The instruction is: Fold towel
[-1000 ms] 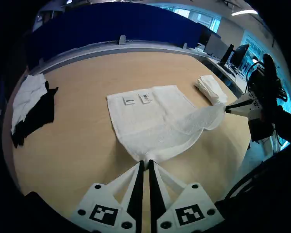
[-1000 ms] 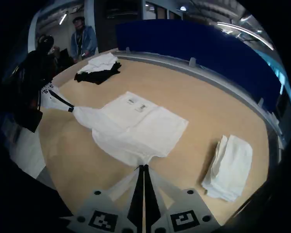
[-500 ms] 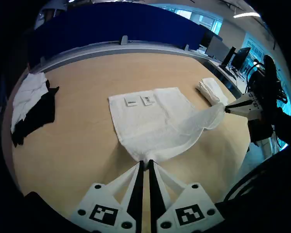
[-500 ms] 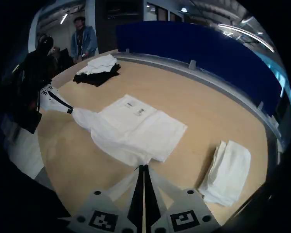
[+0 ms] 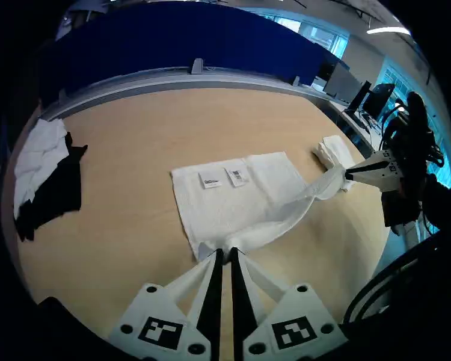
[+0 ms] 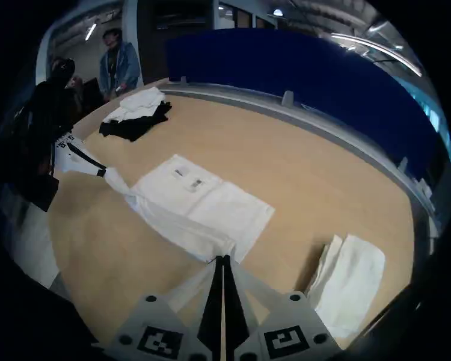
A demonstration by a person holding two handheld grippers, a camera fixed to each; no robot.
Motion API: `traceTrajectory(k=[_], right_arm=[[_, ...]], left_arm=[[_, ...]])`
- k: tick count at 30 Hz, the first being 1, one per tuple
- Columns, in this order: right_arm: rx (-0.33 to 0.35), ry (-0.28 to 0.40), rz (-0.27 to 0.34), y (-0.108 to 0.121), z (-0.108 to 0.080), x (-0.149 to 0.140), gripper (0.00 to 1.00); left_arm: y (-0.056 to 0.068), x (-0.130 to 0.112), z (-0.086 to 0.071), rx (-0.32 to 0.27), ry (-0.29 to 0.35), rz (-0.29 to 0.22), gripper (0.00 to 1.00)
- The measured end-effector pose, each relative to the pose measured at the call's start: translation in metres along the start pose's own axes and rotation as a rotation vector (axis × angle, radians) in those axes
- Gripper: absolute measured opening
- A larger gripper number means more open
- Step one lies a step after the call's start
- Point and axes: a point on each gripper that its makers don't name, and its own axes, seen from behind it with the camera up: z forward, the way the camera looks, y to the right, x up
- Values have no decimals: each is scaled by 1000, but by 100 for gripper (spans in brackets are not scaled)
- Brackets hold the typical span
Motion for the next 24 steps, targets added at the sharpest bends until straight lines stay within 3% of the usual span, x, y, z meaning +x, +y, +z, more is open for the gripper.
traceTrajectory(k=[12, 24], right_arm=[[-19, -39, 40, 25, 35, 7, 3], [-29, -79, 70, 36, 58, 2, 3]], left_arm=[[-29, 35, 45, 13, -15, 16, 9], [-39, 34, 70, 0, -39, -4, 9]])
